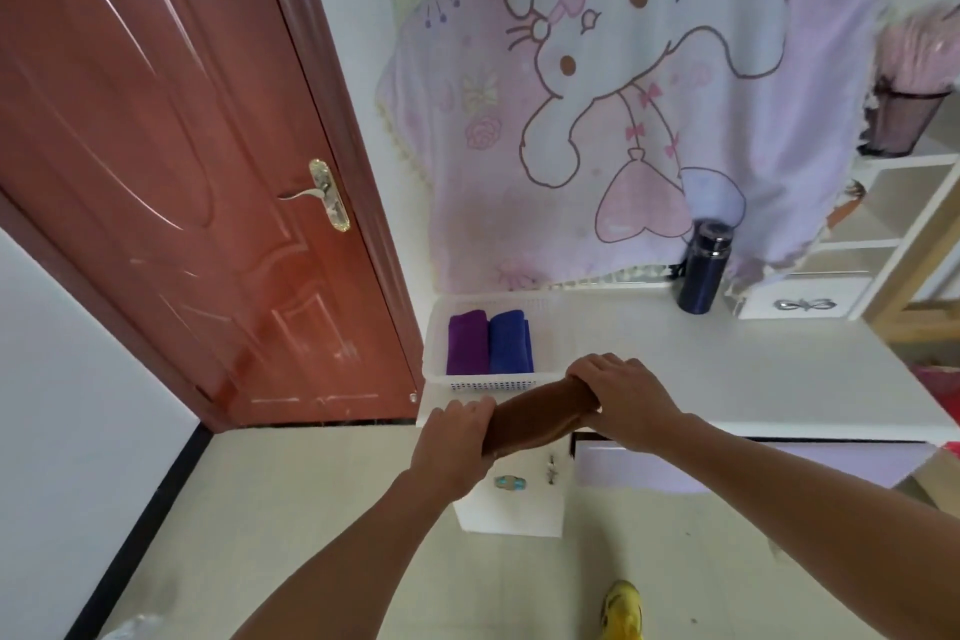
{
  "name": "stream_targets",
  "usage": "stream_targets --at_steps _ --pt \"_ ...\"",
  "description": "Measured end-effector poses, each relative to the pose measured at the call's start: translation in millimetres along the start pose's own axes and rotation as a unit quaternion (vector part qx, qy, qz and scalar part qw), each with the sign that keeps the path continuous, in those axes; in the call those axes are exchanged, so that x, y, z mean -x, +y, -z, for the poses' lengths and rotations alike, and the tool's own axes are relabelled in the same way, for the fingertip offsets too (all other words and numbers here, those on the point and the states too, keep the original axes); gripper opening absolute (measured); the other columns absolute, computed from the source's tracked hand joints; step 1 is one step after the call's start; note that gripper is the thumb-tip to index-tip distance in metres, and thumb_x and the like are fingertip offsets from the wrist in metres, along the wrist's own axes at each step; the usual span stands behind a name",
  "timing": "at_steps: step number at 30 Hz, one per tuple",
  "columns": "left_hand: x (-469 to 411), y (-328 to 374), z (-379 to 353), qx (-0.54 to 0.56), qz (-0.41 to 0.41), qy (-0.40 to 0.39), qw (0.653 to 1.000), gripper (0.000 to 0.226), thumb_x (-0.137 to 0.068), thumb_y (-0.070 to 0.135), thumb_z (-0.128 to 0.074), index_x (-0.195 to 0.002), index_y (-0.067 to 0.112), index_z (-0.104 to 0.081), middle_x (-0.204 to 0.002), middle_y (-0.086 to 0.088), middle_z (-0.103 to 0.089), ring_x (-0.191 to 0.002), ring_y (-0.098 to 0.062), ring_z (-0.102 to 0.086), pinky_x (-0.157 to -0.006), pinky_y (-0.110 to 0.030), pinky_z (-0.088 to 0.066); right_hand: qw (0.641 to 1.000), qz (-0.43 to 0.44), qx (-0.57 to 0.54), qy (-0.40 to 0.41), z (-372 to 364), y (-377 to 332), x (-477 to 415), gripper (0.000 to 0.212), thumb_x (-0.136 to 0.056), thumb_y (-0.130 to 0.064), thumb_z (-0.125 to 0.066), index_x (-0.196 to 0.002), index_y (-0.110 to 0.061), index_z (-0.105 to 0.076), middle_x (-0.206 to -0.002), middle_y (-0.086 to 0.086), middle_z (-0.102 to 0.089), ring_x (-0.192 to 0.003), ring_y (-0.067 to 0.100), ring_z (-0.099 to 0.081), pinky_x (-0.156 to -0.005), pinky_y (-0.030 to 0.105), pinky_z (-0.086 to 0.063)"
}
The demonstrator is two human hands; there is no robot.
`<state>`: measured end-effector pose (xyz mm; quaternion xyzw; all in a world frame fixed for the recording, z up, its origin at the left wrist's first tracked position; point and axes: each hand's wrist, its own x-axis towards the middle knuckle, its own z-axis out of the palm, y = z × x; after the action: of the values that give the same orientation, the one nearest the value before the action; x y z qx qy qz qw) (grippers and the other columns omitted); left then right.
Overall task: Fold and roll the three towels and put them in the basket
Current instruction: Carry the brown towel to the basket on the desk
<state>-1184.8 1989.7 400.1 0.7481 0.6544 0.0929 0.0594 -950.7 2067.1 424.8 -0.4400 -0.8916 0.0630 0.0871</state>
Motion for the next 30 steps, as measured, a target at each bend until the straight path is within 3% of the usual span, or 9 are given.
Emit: stream_targets --at_steps 3,6,10,16,20,24,26,30 --pt "-52.4 -14.9 -9.2 0.043 0.009 -0.013 0.999 0.039 -0.083 0.034 -0.067 -0.116 0.026 -0.048 -0.106 0.001 -0.064 -0.094 -0.016 -0.061 -0.085 -0.031 -0.052 0.998 -0.015 -0.05 -0.031 -11.9 36.3 -50.5 0.034 -0.077 -0.031 -0.065 -0.109 -0.029 -0.052 -0.109 -0.01 -0.061 -0.093 0.01 -0.055 -0.077 0.023 -0.034" --pt "-101.7 -25.0 -17.5 0.059 0.042 -0.047 0.996 0.038 -0.08 0.033 -0.067 -0.109 0.025 -0.045 -0.099 0.001 -0.064 -0.088 -0.018 -0.062 -0.081 -0.035 -0.053 0.991 -0.036 -0.112 -0.069 -20.1 71.4 -97.7 0.035 -0.075 -0.033 -0.068 -0.105 -0.033 -0.051 -0.099 -0.014 -0.061 -0.086 0.008 -0.055 -0.075 0.023 -0.04" --pt "-167.5 -31.7 -35.1 0.148 0.116 -0.085 0.978 0.036 -0.075 0.029 -0.071 -0.102 0.025 -0.046 -0.097 0.006 -0.059 -0.084 -0.011 -0.059 -0.079 -0.029 -0.054 0.974 -0.053 -0.172 -0.134 -22.5 119.2 -167.6 0.034 -0.072 -0.033 -0.07 -0.098 -0.038 -0.049 -0.089 -0.015 -0.061 -0.083 0.007 -0.057 -0.072 0.023 -0.045" --pt "-220.1 -29.2 -67.3 0.205 0.22 -0.119 0.946 0.039 -0.068 0.034 -0.071 -0.096 0.016 -0.05 -0.102 0.0 -0.04 -0.088 -0.016 -0.049 -0.073 -0.03 -0.05 0.95 -0.087 -0.259 -0.154 -32.2 162.9 -241.9 0.032 -0.071 -0.024 -0.072 -0.099 -0.026 -0.057 -0.093 -0.003 -0.062 -0.084 0.016 -0.059 -0.072 0.032 -0.052" --pt "-244.7 -21.0 -92.8 0.324 0.272 -0.147 0.894 0.044 -0.072 0.023 -0.073 -0.108 0.013 -0.05 -0.103 -0.003 -0.055 -0.09 -0.02 -0.058 -0.079 -0.036 -0.053 0.944 -0.108 -0.27 -0.157 -53.1 178.8 -282.9 0.044 -0.074 -0.026 -0.069 -0.117 -0.025 -0.059 -0.107 -0.003 -0.06 -0.094 0.016 -0.056 -0.076 0.029 -0.046" --pt "-259.3 -8.5 -116.9 0.369 0.313 -0.143 0.864 0.052 -0.074 0.024 -0.075 -0.109 0.018 -0.037 -0.1 0.002 -0.054 -0.085 -0.015 -0.057 -0.064 -0.026 -0.05 0.953 -0.106 -0.213 -0.187 -83.1 184.7 -308.4 0.046 -0.08 -0.028 -0.065 -0.126 -0.022 -0.058 -0.12 0.002 -0.06 -0.1 0.018 -0.054 -0.082 0.029 -0.042" --pt "-262.9 -6.5 -128.6 0.335 0.335 -0.158 0.866 0.049 -0.077 0.03 -0.072 -0.108 0.017 -0.037 -0.099 -0.001 -0.055 -0.086 -0.019 -0.058 -0.063 -0.028 -0.047 0.959 -0.096 -0.171 -0.207 -98.2 185.1 -315.7 0.045 -0.083 -0.027 -0.062 -0.127 -0.019 -0.058 -0.122 0.004 -0.062 -0.106 0.022 -0.057 -0.085 0.03 -0.044" --pt "-262.8 -13.7 -145.0 0.224 0.34 -0.195 0.892 0.035 -0.086 0.032 -0.06 -0.112 0.015 -0.045 -0.102 -0.007 -0.059 -0.091 -0.024 -0.06 -0.075 -0.036 -0.052 0.964 -0.064 -0.097 -0.238 -126.2 182.3 -326.6 0.037 -0.088 -0.027 -0.058 -0.123 -0.017 -0.061 -0.117 0.009 -0.064 -0.104 0.027 -0.058 -0.087 0.035 -0.047"
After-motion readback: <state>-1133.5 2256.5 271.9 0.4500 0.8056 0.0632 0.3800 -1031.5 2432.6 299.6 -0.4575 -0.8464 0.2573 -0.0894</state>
